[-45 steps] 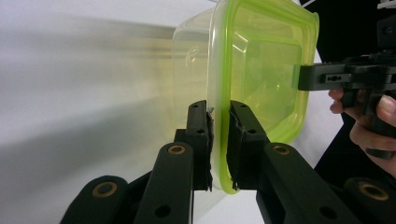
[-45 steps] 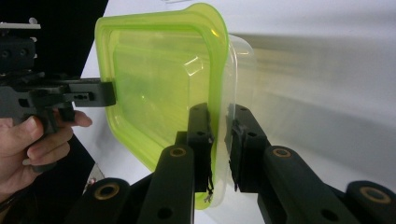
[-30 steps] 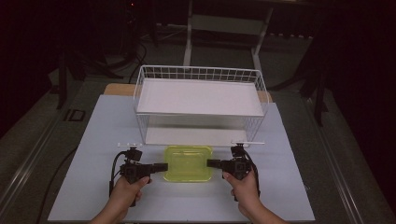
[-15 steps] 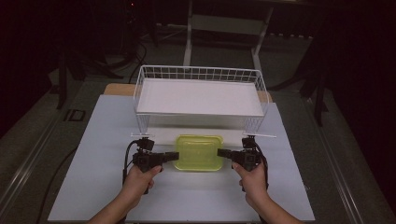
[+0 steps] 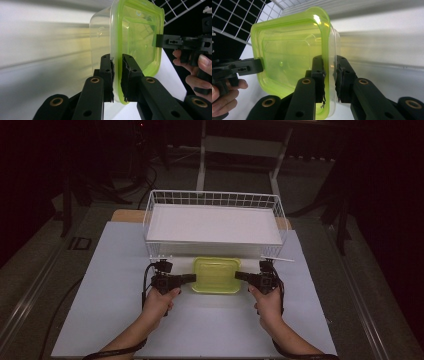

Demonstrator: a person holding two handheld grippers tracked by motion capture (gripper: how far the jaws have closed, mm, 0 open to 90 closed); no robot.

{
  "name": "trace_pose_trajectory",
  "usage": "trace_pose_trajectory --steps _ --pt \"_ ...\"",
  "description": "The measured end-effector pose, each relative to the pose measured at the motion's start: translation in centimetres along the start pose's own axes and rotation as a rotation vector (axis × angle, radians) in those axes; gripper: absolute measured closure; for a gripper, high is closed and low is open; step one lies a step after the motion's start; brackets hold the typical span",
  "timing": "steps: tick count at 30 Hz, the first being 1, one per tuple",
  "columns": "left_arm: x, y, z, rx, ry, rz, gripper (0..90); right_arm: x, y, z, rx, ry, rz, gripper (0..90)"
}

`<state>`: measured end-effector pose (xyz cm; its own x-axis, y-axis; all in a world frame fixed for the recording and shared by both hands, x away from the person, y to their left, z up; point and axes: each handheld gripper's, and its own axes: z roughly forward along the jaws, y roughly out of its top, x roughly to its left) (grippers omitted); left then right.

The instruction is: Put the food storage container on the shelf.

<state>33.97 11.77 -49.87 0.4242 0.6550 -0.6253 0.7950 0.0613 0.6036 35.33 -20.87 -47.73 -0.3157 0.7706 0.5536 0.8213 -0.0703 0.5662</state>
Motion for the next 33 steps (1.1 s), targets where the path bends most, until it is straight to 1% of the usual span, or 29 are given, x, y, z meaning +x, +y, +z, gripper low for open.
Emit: trace_pose_trajectory --steps 3,5,7,10,12,14,15,16,18,19,20,22,25,27,30,31,32,33 --pt "0.4 0.4 0.5 -0.002 0.008 -0.014 80.5 -0.3 0.3 0.5 -0.01 -0.005 0.006 78.9" --pt "0.7 0.5 0.7 -0.002 0.016 -0.014 80.5 -0.4 0.4 0.8 -0.016 -0.015 0.005 78.8" --pt "0.9 0.6 0.9 -0.003 0.022 -0.019 80.5 -0.6 0.5 1.2 -0.018 -0.015 0.011 78.9" --pt "1.4 0.7 1.1 -0.003 0.028 -0.015 80.5 -0.7 0.5 1.7 -0.018 -0.02 0.009 78.8" --pt "1.6 0.7 1.3 -0.007 0.037 -0.035 80.4 -0.9 0.5 2.0 -0.023 -0.019 0.008 78.9" --pt "2.0 0.9 1.4 -0.01 0.037 -0.036 80.4 -0.9 0.7 2.3 -0.025 -0.011 0.015 78.9" --pt "2.1 0.9 1.5 -0.009 0.04 -0.035 80.4 -1.0 0.7 2.5 -0.023 -0.009 0.026 78.9" --pt "2.2 1.0 1.6 -0.008 0.035 -0.034 80.4 -1.0 0.7 2.6 -0.024 -0.01 0.028 78.9" --pt "2.3 1.1 1.6 -0.015 0.03 -0.049 80.2 -1.2 0.8 2.8 -0.037 -0.008 0.023 79.0" --pt "2.3 1.2 1.6 -0.016 0.03 -0.049 80.0 -1.3 0.9 2.9 -0.043 -0.006 0.022 79.1" --pt "2.3 1.3 1.7 -0.014 0.03 -0.04 79.8 -1.3 1.0 2.9 -0.044 -0.004 0.022 79.0" --pt "2.4 1.3 1.8 -0.025 0.03 -0.037 79.1 -1.3 1.0 2.9 -0.05 -0.01 0.019 78.5" --pt "2.4 1.3 2.0 -0.045 0.042 -0.018 77.4 -1.1 1.1 3.2 -0.079 -0.03 -0.024 76.2" --pt "2.6 1.4 2.1 -0.061 0.041 -0.009 76.0 -1.0 1.2 3.4 -0.099 -0.05 -0.05 74.9" --pt "2.8 1.4 2.3 -0.079 0.035 -0.007 73.7 -1.1 1.3 3.7 -0.129 -0.067 -0.076 73.7" --pt "2.8 1.5 2.4 -0.086 0.039 -0.007 72.9 -1.1 1.3 3.8 -0.139 -0.074 -0.086 72.9" --pt "2.8 1.5 2.5 -0.091 0.045 0.001 72.0 -1.1 1.3 3.9 -0.145 -0.079 -0.095 72.2" --pt "2.8 1.5 2.5 -0.098 0.049 0.0 70.9 -1.2 1.3 4.0 -0.151 -0.08 -0.097 71.8"
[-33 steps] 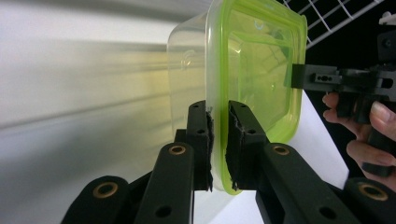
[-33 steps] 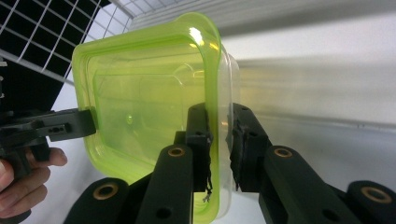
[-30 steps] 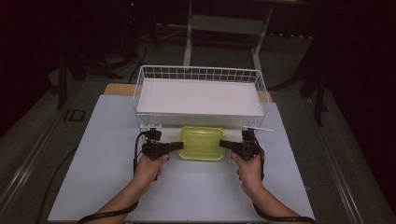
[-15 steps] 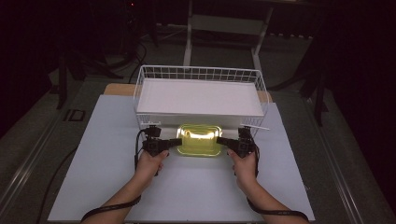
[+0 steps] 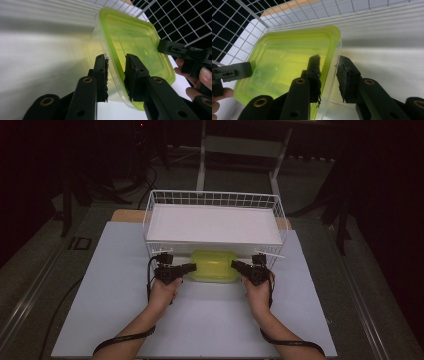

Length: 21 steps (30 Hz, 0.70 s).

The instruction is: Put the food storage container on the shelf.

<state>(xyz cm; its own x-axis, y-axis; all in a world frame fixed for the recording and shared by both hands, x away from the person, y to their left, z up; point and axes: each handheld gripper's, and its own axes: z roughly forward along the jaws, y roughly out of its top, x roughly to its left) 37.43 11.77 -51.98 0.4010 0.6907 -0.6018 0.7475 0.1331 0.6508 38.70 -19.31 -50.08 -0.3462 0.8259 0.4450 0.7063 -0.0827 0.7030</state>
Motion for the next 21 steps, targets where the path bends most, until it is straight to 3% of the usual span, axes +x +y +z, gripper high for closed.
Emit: trace_pose_trajectory --steps 5,9,12,15,18,21 --pt "-0.07 0.11 0.27 -0.021 0.037 0.046 66.5 -0.39 -0.1 0.52 -0.023 0.02 0.019 69.8" --pt "0.15 0.08 0.45 -0.033 0.038 0.029 60.4 -0.18 0.01 0.78 -0.033 -0.001 0.01 66.7" --pt "0.09 0.14 0.47 -0.028 0.059 0.038 55.9 0.14 0.04 0.82 -0.044 -0.039 -0.042 64.3" --pt "0.01 0.23 0.43 -0.028 0.07 0.045 51.9 0.34 0.07 0.71 -0.044 -0.052 -0.054 55.5" --pt "-0.13 0.35 0.35 -0.028 0.071 0.058 51.8 0.5 0.11 0.39 -0.046 -0.063 -0.071 52.3" --pt "-0.44 0.5 0.21 -0.034 0.073 0.064 42.7 0.58 0.17 -0.11 -0.049 -0.065 -0.072 49.0"
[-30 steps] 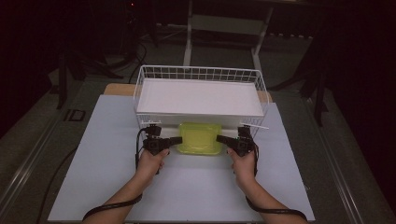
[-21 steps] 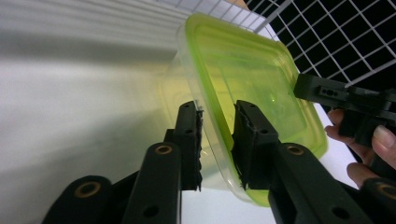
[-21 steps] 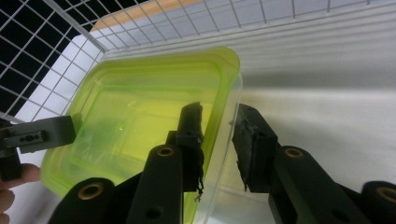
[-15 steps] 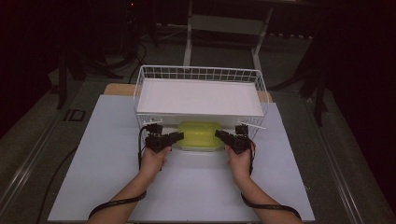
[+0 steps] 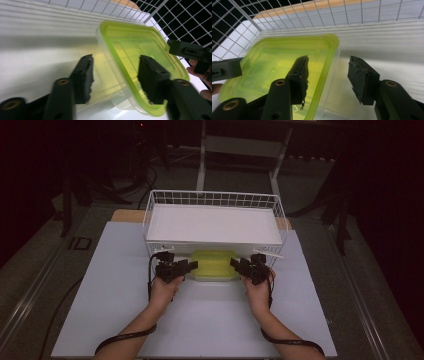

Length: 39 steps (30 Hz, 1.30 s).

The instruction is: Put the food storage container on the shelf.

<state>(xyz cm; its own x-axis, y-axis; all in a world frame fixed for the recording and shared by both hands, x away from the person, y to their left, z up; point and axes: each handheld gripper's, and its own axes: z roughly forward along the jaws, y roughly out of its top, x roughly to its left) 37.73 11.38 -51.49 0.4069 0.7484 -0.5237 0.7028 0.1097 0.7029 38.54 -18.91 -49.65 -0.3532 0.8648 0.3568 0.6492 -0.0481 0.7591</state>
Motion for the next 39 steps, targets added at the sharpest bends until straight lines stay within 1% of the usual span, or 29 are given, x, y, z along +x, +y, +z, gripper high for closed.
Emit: trace_pose_trajectory --steps 1,2,3,5,7,8,9,10,11,13,15,16,17,18,20,23,26,28,29,30,31,33,34,35,37,38,39 --pt "-0.1 0.0 -0.1 0.003 -0.003 0.003 39.1 0.0 0.0 -0.2 -0.004 0.001 -0.003 48.5" --pt "-0.2 0.0 -0.1 0.008 -0.003 0.021 33.1 -0.1 0.1 -0.3 -0.019 0.005 -0.029 48.1" --pt "-0.3 0.0 -0.2 0.008 0.01 0.03 27.1 0.0 0.1 -0.4 -0.015 0.001 -0.027 47.9" --pt "-0.5 -0.1 -0.3 0.002 0.027 0.044 23.5 0.2 0.1 -0.8 -0.006 0.001 -0.036 48.2" --pt "-0.6 -0.2 -0.5 -0.005 0.03 0.045 13.7 0.2 0.0 -1.2 -0.014 -0.002 -0.072 48.2" --pt "-0.6 -0.3 -0.7 -0.015 0.038 0.061 12.3 0.3 0.0 -1.4 -0.015 0.0 -0.077 48.2" --pt "-0.6 -0.2 -0.8 -0.022 0.023 0.067 9.1 0.4 -0.1 -1.7 -0.017 -0.004 -0.093 48.1" --pt "-0.6 -0.2 -0.9 -0.022 0.02 0.082 3.3 0.6 -0.1 -2.0 -0.022 -0.004 -0.106 48.1" --pt "-0.7 -0.2 -1.1 -0.027 0.019 0.1 0.9 0.7 0.0 -2.3 -0.027 -0.003 -0.111 48.1" --pt "-0.8 -0.3 -1.4 -0.035 0.008 0.118 0.9 0.8 0.0 -3.0 -0.034 0.005 -0.123 48.1" --pt "-0.8 -0.3 -1.4 -0.035 0.008 0.118 0.9 0.9 -0.1 -3.2 -0.036 0.01 -0.122 48.1" --pt "-1.0 -0.3 -1.9 -0.04 -0.014 0.153 0.9 0.9 -0.1 -3.2 -0.036 0.01 -0.122 48.1" --pt "-1.2 -0.4 -2.2 -0.042 -0.02 0.161 0.9 1.3 -0.4 -4.1 -0.034 0.039 -0.126 48.2" --pt "-1.3 -0.5 -2.4 -0.045 -0.022 0.166 0.9 1.4 -0.6 -4.4 -0.028 0.055 -0.123 48.2" --pt "-1.5 -0.7 -3.0 -0.043 -0.018 0.195 0.9 1.7 -1.1 -4.8 -0.019 0.082 -0.121 48.2" --pt "-1.7 -1.0 -3.8 -0.043 -0.033 0.215 0.9 2.4 -1.8 -5.4 -0.002 0.104 -0.136 48.5" --pt "-2.0 -1.5 -4.7 -0.044 -0.044 0.232 0.9 3.0 -2.7 -5.6 0.022 0.111 -0.148 48.7" --pt "-2.1 -2.0 -5.3 -0.049 -0.058 0.227 0.9 3.5 -3.3 -5.6 0.042 0.112 -0.156 51.8" --pt "-2.1 -2.3 -5.6 -0.044 -0.06 0.229 0.9 3.7 -3.6 -5.5 0.049 0.108 -0.169 52.1" --pt "-2.2 -2.5 -5.9 -0.035 -0.065 0.233 0.9 3.9 -3.8 -5.5 0.054 0.103 -0.181 55.0" --pt "-2.4 -2.8 -6.1 -0.038 -0.073 0.242 0.9 4.1 -4.1 -5.3 0.064 0.102 -0.19 58.8" --pt "-2.7 -3.2 -6.8 -0.04 -0.074 0.265 0.9 4.5 -4.5 -5.0 0.078 0.091 -0.212 60.5" --pt "-2.8 -3.4 -7.1 -0.044 -0.085 0.267 0.9 4.7 -4.7 -4.9 0.085 0.09 -0.217 61.0" --pt "-3.0 -3.6 -7.4 -0.045 -0.083 0.276 0.9 4.9 -4.9 -4.7 0.091 0.088 -0.219 63.5" --pt "-3.3 -3.9 -8.0 -0.049 -0.085 0.301 0.9 5.2 -5.3 -4.3 0.1 0.085 -0.233 63.9" --pt "-3.4 -4.1 -8.3 -0.052 -0.084 0.309 0.9 5.4 -5.5 -4.1 0.106 0.08 -0.235 67.7" --pt "-3.5 -4.3 -8.6 -0.053 -0.08 0.319 0.9 5.5 -5.7 -3.9 0.121 0.08 -0.234 75.3"
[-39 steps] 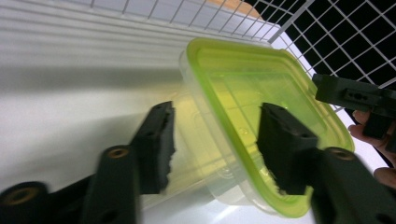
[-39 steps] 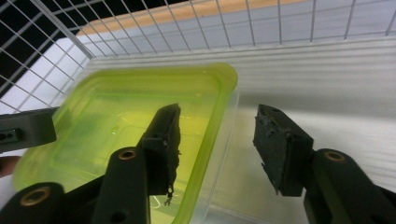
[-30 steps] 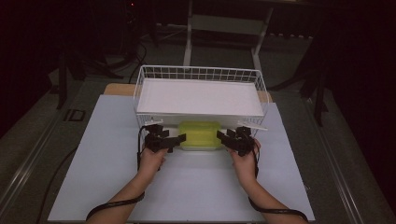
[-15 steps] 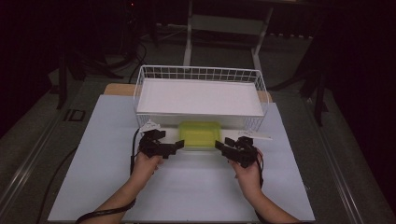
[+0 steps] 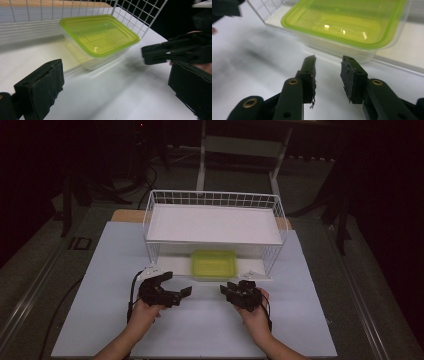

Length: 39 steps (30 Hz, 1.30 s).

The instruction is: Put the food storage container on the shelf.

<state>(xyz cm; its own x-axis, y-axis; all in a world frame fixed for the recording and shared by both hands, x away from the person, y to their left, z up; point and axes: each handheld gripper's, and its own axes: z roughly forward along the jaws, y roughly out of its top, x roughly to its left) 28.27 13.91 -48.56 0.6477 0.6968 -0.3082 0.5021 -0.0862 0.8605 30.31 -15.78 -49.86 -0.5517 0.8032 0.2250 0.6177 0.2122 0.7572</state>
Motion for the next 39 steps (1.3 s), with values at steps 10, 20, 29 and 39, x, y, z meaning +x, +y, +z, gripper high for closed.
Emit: trace_pose_trajectory --steps 10,20,29,39 --pt "-0.8 -1.9 -1.3 -0.031 0.006 0.051 0.9 1.0 -0.1 2.7 0.078 0.029 -0.023 90.0" --pt "-0.7 -2.3 -1.1 -0.038 0.015 0.073 0.9 0.7 0.9 5.1 0.057 -0.002 -0.022 89.9" --pt "-0.8 -2.6 -1.0 -0.028 0.019 0.09 0.9 -0.2 1.9 6.6 0.042 -0.029 0.005 89.8" --pt "-1.0 -2.8 -0.9 -0.032 0.006 0.085 0.9 -1.0 3.5 8.2 0.03 -0.058 0.012 89.6"
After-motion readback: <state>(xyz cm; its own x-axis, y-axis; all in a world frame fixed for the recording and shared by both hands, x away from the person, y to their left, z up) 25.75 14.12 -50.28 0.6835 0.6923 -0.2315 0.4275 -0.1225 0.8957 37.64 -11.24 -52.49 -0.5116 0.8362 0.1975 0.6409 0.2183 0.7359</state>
